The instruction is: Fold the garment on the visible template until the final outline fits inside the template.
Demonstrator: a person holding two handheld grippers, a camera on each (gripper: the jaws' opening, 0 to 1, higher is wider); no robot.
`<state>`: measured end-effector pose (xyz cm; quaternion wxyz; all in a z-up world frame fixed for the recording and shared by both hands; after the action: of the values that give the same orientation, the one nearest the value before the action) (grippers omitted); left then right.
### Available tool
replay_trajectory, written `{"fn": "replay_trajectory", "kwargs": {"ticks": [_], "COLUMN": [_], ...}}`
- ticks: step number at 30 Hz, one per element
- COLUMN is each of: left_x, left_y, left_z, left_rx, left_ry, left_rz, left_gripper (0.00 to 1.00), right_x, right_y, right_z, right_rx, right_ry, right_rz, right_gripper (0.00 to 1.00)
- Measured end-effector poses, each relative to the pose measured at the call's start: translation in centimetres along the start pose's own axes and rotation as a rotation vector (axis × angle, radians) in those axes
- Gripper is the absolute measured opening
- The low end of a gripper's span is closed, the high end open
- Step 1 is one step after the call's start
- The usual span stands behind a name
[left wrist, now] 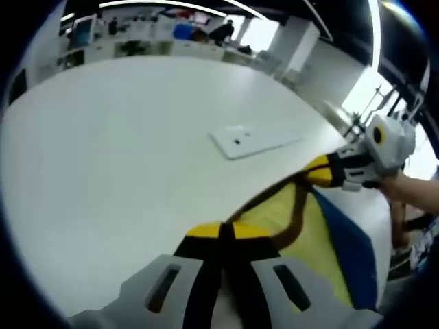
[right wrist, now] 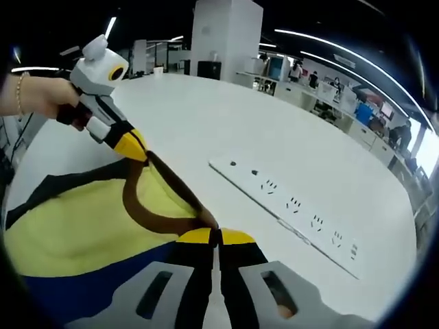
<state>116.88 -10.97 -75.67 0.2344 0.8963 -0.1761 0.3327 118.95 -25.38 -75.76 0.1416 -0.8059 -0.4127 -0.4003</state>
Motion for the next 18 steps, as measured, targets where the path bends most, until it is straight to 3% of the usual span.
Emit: {"fn": "replay_trajectory", "kwargs": {"ticks": [18], "left_x": [1.3], "left_y": [-1.6], "left_z": [1.1], "left_rx": [0.004], "left_ry": [0.024], "left_rz": [-0.001], "left_gripper": [0.03], "right_x": [0.4], "right_y": [1.2], "right_z": [1.7], "right_rx": [-0.015], "right_ry": [-0.01], "right_rz": [-0.015], "right_gripper": [0.04]}}
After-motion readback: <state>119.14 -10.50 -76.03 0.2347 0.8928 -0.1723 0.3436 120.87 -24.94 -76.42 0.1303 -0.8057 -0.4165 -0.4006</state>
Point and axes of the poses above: the point that each gripper's makers call its tool centre point, and the gripper's own axes: z roughly forward along the fingers, y roughly to its right, x roughly out of its top, the point moved 1 cm from there along -z, roughly backward along the fingers, and after that the axes turned 2 degrees about z, right-handed, at the moved point
